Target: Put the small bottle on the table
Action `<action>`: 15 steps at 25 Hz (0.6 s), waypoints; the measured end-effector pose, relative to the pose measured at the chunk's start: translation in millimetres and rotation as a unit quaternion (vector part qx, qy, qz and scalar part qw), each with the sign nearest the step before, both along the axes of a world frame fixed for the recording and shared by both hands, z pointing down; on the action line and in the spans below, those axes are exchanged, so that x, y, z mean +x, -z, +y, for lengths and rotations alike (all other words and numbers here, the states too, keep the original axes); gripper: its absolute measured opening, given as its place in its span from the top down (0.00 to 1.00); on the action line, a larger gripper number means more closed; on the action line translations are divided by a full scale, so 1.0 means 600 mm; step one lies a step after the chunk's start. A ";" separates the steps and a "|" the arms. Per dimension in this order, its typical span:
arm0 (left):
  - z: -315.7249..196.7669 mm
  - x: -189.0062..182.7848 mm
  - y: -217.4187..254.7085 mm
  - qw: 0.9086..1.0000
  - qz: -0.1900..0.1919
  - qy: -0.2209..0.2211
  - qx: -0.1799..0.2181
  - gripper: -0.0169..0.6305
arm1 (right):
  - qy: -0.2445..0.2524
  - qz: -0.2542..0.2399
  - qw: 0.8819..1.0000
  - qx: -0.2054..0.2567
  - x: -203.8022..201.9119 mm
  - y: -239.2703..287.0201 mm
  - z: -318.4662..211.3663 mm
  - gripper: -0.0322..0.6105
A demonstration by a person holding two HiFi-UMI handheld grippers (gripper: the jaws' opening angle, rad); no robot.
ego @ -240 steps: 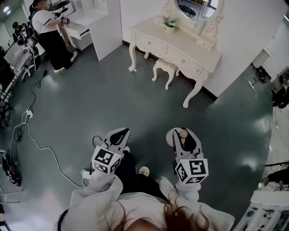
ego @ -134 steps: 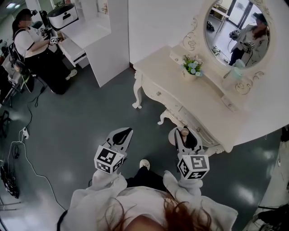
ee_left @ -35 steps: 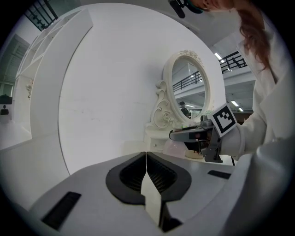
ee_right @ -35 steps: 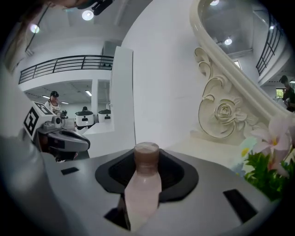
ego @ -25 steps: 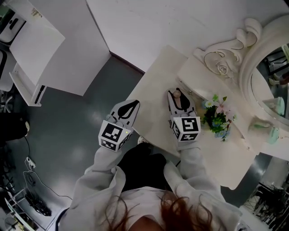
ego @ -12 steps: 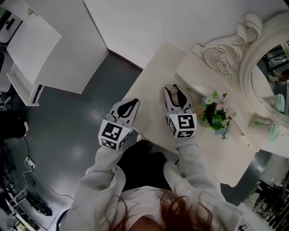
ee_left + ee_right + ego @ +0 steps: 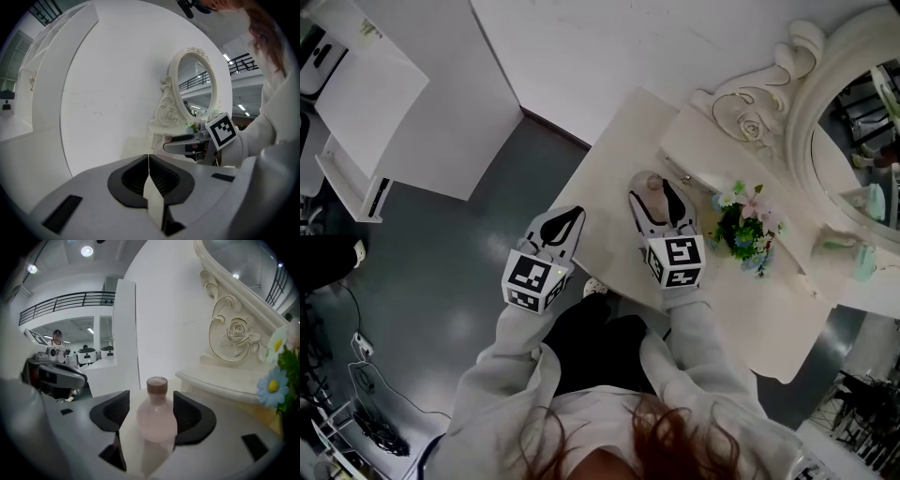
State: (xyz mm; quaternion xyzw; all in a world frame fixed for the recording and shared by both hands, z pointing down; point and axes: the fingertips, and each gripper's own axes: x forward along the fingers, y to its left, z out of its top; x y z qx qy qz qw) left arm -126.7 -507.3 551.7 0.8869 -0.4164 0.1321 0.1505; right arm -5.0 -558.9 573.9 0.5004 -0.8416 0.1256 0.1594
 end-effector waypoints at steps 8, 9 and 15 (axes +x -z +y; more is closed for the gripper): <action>0.020 0.005 0.015 1.000 0.006 -0.005 0.008 0.95 | -0.032 -0.069 0.997 -0.005 0.023 0.046 0.047 0.51; 0.023 0.006 0.018 1.000 0.007 -0.006 0.010 0.95 | -0.036 -0.079 0.996 -0.005 0.026 0.054 0.054 0.51; 0.036 0.021 0.031 1.000 0.010 -0.021 0.018 0.95 | -0.061 -0.121 0.991 -0.016 0.052 0.088 0.098 0.51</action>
